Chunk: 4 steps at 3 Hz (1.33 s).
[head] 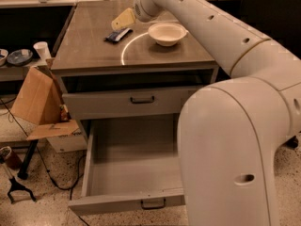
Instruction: Place rxbar blueberry into middle drawer
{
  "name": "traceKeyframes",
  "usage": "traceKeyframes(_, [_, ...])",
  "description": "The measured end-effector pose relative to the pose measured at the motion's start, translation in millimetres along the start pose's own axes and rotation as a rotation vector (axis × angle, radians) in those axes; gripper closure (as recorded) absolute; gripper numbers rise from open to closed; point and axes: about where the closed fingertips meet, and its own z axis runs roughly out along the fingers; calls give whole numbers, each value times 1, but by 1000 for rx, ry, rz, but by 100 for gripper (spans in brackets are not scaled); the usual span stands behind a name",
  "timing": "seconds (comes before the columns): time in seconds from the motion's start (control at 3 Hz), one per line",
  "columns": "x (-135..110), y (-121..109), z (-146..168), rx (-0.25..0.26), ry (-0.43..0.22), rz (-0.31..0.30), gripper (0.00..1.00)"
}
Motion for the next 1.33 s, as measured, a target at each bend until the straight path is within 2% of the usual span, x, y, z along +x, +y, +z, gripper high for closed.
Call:
traceKeyframes(0.33, [1, 1, 2, -7, -9, 10, 0])
traceKeyframes(0.67, [-11, 15, 21, -14, -36, 9, 0])
traceKeyframes(1.0, [-26, 45, 57, -62, -62, -5, 0])
traceKeyframes(1.33, [-32, 64, 88, -97, -65, -12, 0])
